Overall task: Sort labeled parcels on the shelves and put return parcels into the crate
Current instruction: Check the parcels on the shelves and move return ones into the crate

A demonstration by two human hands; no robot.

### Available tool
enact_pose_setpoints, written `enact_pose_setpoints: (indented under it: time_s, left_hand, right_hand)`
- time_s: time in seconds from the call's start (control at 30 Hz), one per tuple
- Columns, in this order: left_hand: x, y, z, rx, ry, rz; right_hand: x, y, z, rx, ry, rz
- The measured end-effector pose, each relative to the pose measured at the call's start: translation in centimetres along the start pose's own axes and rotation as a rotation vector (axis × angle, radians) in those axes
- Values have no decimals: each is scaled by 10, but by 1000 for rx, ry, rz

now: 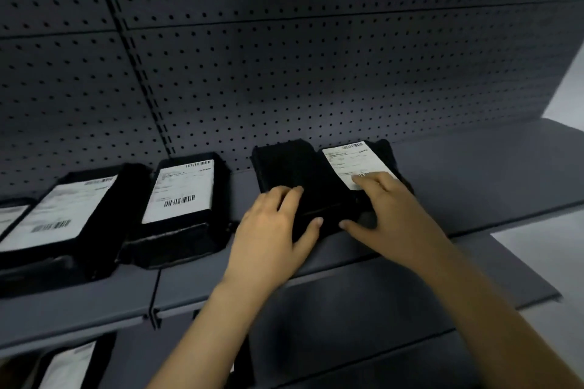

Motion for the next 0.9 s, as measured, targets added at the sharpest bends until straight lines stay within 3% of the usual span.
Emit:
enact_pose_setpoints:
  time_s: [0.3,0.57,0.73,0.9]
  left_hand:
    - [1,-10,6,27,178,-47]
    - [-25,-4,29,164,407,346]
    - [-22,-29,26,-23,488,573]
    - [-14,-3,12,32,254,382]
  right_hand:
    - [4,-18,-9,106,133,-224]
    - [-28,0,-23,174,222,-527]
    - [-45,17,-30,196,323,-346]
    - [-43,13,-30,183,277,-478]
Point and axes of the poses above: each hand's wrist, its own z-axis away from the middle knuckle, its own y-axis out of the back of the hand, x = y × z, the point moved 6 cm from there along -z, towards the middle knuckle, and after that the axes turned 7 degrees about z, right-handed, at the moved point
